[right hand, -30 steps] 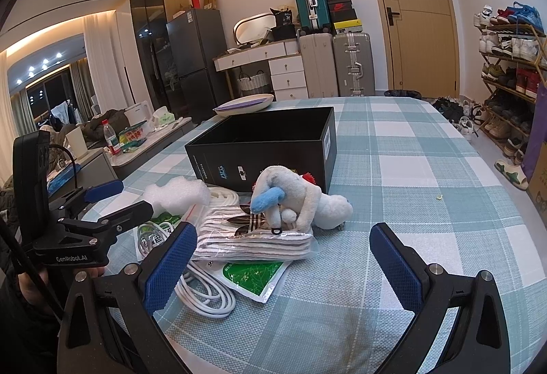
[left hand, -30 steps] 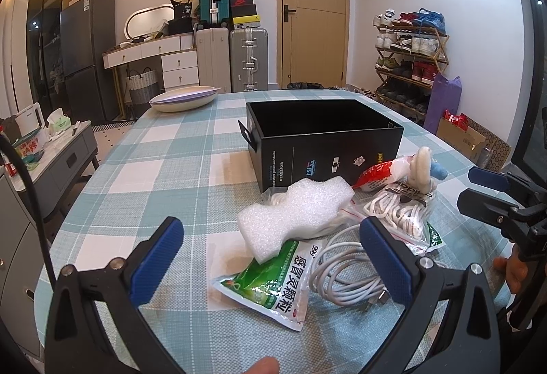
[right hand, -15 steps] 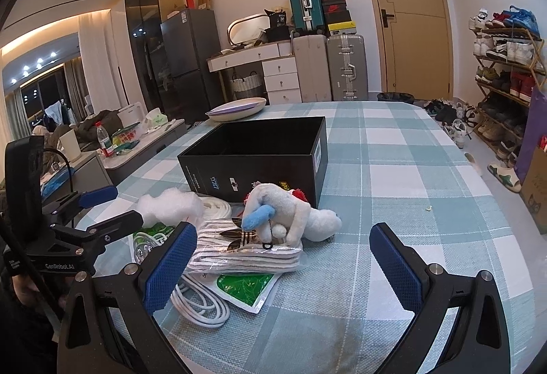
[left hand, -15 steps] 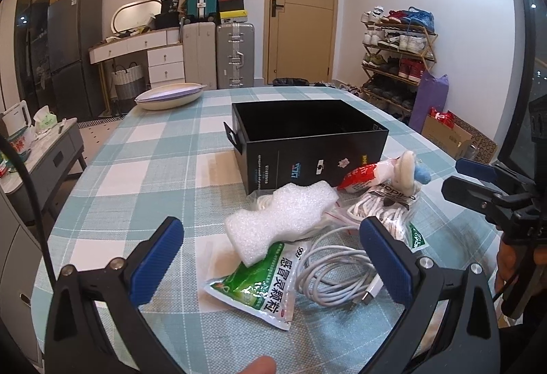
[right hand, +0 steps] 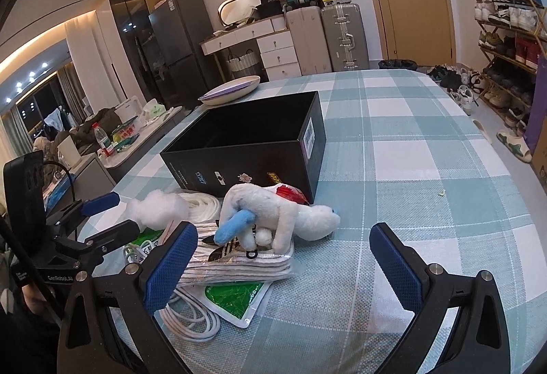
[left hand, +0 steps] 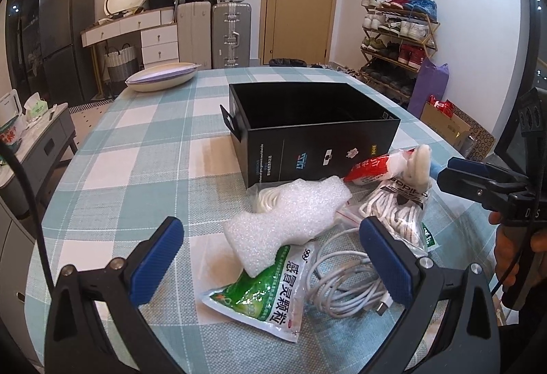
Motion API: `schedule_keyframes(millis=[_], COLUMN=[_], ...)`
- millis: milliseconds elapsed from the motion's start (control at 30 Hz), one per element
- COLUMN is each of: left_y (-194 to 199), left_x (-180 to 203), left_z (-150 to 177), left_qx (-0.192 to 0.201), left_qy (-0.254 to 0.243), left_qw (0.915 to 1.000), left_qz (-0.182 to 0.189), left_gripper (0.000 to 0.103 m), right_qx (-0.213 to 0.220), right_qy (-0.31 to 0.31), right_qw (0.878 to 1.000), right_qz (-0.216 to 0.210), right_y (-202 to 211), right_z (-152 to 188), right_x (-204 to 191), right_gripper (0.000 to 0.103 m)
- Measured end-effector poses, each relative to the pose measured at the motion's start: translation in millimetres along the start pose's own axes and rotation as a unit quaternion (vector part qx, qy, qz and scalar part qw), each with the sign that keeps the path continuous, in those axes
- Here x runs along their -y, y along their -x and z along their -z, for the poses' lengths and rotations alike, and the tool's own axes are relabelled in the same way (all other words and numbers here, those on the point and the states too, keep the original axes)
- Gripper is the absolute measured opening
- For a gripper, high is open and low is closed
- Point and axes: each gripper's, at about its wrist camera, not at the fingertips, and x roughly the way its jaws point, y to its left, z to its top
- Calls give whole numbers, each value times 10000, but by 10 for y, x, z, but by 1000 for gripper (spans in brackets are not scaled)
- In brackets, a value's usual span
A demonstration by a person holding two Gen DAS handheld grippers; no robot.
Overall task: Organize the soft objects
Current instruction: 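Grasp the white foam piece with the left gripper while the right gripper grasps the white plush toy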
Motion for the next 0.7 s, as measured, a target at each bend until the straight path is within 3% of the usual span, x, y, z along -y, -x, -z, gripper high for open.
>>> schedule_keyframes(millis=[267,400,500,700], left_y=[-97,-144,-177,-139], left_x=[-11,-5,0,44], left_z=[-23,-28,-22,-20], left_qx=[-181,-289,-359,-311], left_qy=[3,-33,-50,-137], left_qw=[9998,9994,9987,9983], left_qz=[62,188,367,467], left_gripper=[102,88,69,67], right_qx=[-195,-278,-372,-533], right_qy=[-39,-86,-164,-346], right_qw=[9998,9994,9989,9971], right_qz=[-89,-167,-226,-424], right_y=[-101,-164,-235,-351], right_z=[-25,-48,-69,-83], right_x=[22,31,60,121], right_gripper=[103,103,103,98])
